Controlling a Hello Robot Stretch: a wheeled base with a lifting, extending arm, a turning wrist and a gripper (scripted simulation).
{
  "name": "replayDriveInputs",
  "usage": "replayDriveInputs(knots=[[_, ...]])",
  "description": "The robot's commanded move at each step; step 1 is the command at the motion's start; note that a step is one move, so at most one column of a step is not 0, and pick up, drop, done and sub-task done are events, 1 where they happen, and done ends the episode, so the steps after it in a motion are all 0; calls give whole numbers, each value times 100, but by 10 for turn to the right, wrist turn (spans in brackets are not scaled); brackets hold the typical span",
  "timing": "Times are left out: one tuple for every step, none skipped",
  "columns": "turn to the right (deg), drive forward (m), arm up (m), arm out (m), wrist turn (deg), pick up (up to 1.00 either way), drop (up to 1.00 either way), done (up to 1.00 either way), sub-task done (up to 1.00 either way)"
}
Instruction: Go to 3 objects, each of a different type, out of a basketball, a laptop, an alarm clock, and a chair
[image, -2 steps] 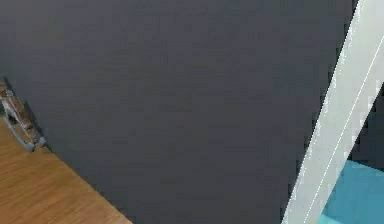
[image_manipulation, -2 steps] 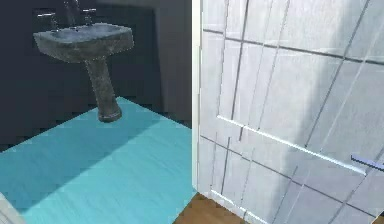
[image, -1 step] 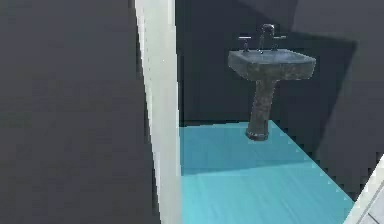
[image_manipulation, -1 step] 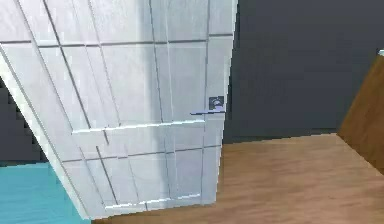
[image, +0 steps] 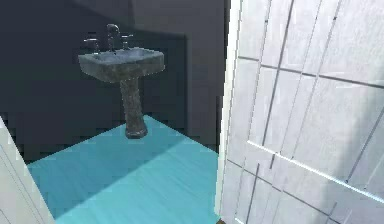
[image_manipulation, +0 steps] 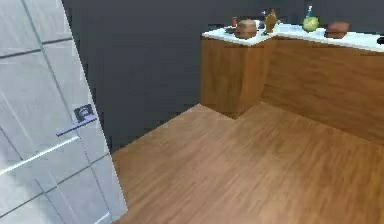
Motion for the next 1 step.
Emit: replayDriveInputs(knots=[[0, 50, 0, 0, 0, 0, 0, 0, 0]])
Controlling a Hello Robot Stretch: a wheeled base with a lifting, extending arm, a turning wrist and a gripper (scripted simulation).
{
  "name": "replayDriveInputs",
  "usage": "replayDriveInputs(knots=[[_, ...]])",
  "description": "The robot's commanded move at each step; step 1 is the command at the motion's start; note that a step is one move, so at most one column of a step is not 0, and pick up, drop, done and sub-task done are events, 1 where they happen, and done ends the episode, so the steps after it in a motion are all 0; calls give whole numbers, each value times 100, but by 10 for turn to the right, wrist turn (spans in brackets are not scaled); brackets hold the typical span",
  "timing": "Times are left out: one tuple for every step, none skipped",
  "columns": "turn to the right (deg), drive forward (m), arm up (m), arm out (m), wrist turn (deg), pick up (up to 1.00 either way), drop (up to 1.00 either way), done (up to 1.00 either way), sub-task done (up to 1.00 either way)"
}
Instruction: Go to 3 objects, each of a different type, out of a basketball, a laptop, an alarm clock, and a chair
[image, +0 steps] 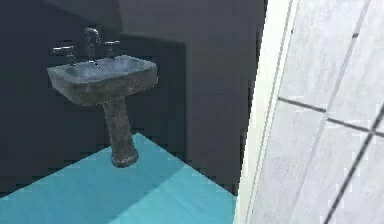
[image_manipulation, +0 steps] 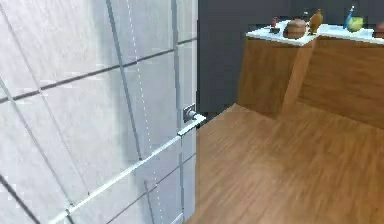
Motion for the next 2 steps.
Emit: replayDriveInputs(knots=[[-450, 0, 0, 0, 0, 0, 0, 0, 0], [-270, 0, 0, 0, 0, 0, 0, 0, 0]])
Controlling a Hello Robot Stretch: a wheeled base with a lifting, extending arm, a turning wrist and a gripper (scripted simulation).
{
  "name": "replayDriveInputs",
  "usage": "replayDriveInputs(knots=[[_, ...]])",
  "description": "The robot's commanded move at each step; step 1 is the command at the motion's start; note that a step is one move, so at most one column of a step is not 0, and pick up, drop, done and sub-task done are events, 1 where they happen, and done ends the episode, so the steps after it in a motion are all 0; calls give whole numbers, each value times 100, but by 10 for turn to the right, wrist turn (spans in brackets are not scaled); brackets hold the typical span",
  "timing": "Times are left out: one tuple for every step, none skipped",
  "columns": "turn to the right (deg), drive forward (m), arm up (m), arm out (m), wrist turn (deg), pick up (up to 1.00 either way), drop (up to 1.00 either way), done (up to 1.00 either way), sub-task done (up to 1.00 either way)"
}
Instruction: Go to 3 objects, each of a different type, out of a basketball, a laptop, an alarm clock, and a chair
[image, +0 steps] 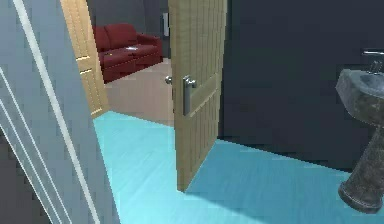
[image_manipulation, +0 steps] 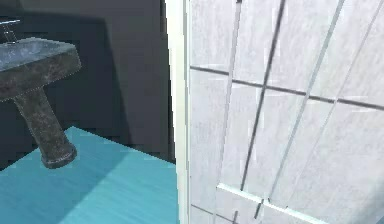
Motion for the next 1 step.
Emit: replayDriveInputs(knots=[[0, 45, 0, 0, 0, 0, 0, 0, 0]])
